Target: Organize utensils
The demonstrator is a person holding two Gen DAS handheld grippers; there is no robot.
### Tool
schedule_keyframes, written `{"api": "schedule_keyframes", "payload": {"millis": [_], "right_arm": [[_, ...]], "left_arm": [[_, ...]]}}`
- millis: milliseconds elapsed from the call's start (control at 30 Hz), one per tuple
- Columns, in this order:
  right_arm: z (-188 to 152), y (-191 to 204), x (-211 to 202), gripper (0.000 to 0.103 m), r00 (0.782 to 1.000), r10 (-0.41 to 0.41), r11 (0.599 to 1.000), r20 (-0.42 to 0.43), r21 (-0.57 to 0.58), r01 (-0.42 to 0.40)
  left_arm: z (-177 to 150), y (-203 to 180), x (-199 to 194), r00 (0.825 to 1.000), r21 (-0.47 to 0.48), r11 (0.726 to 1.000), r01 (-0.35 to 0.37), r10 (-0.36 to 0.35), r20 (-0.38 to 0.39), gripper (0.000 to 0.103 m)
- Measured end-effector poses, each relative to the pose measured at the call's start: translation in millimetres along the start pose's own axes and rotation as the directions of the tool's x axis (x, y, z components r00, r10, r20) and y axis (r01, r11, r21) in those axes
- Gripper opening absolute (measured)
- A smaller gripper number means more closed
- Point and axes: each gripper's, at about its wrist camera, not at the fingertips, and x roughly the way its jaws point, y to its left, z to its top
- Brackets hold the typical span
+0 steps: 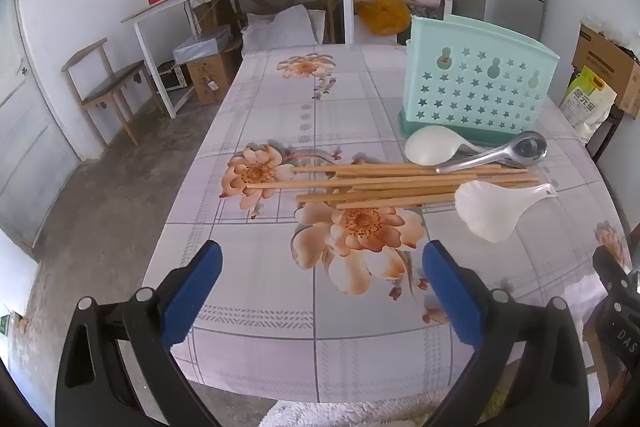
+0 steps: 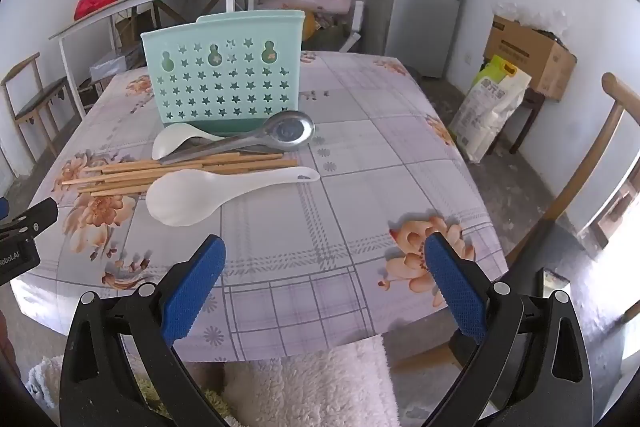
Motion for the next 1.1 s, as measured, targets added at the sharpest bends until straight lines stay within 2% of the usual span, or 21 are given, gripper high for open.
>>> {"api": "schedule_keyframes", "payload": {"millis": [1100], "right_arm": [[0.5,-0.2,-0.4,0.095,1.0,0.012,1.0,-0.011,-0.001,-0.012]], "left_arm": [[-0.9,2.1,5.0,1.0,-0.012,1.0,-0.004,0.004,-0.025,0.097]]}}
